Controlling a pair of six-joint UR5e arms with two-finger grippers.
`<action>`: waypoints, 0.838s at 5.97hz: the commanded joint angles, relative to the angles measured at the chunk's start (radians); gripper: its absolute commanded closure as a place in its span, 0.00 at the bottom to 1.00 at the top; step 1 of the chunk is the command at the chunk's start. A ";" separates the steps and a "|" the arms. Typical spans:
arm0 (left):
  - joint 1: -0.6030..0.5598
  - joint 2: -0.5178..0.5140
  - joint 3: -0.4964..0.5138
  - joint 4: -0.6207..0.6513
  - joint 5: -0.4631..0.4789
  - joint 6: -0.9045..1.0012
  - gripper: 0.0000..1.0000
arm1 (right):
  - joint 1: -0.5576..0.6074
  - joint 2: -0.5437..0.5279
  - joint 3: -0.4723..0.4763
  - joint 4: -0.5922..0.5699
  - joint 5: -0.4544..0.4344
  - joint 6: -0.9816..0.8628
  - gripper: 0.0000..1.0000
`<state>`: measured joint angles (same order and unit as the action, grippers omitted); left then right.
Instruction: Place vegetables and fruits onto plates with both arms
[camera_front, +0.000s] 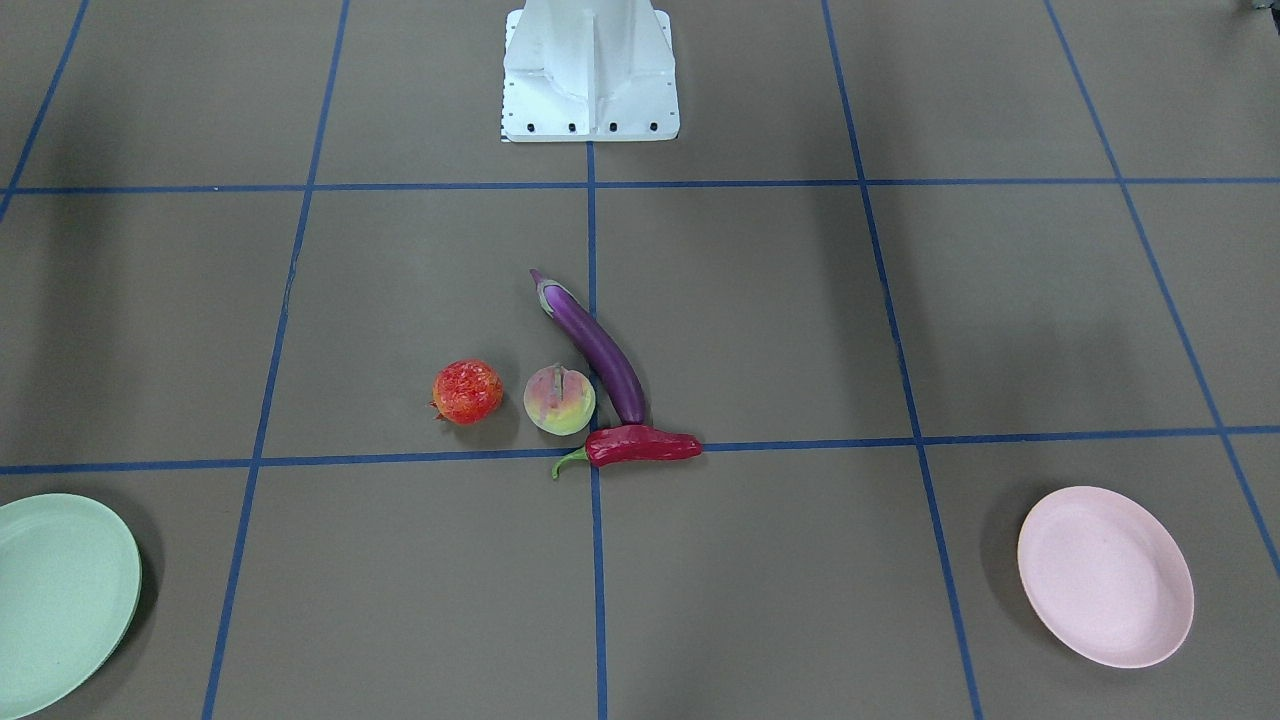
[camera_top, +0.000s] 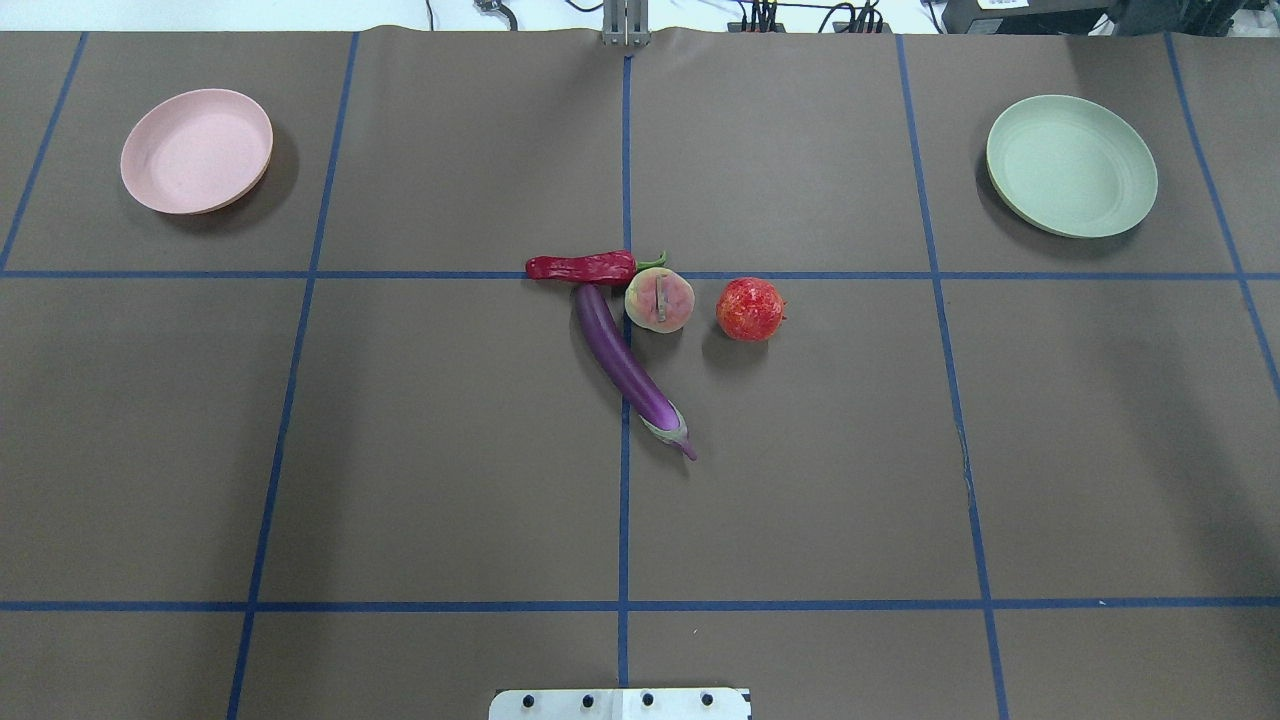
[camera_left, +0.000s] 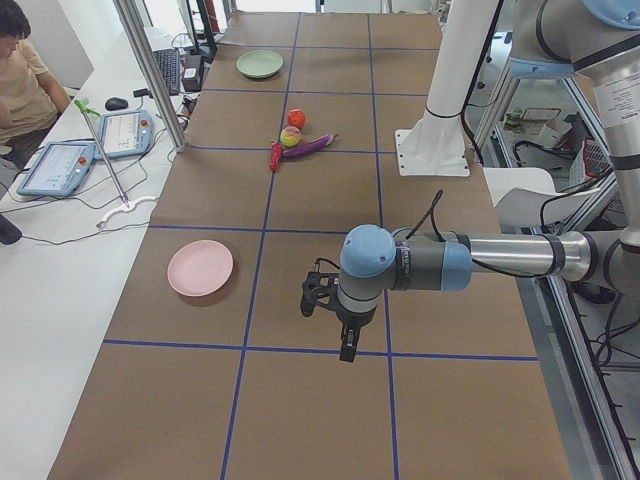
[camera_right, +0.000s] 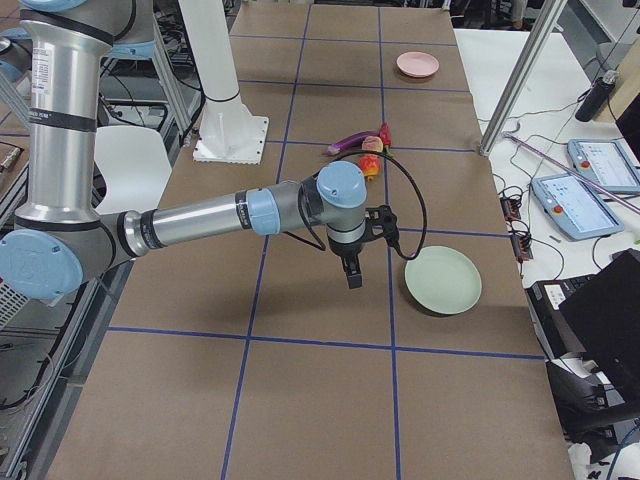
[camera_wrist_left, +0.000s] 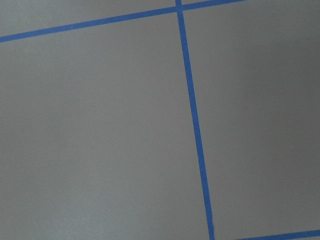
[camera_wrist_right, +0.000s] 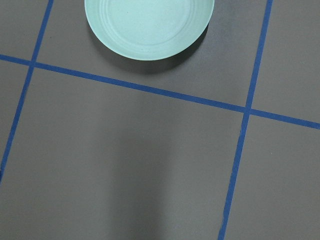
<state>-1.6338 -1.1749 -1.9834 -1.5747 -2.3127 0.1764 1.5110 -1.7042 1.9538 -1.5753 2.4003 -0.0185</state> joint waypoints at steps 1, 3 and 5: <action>0.002 -0.002 -0.015 -0.002 0.001 0.000 0.00 | 0.000 0.001 -0.004 0.018 0.000 0.000 0.00; 0.005 -0.014 -0.017 -0.004 0.003 -0.001 0.00 | -0.011 0.003 -0.007 0.020 0.000 0.006 0.00; 0.006 -0.040 -0.017 -0.005 -0.004 -0.011 0.00 | -0.128 0.094 -0.009 0.034 -0.003 0.193 0.00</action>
<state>-1.6287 -1.2045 -1.9996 -1.5795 -2.3136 0.1698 1.4405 -1.6598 1.9452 -1.5504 2.3990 0.0667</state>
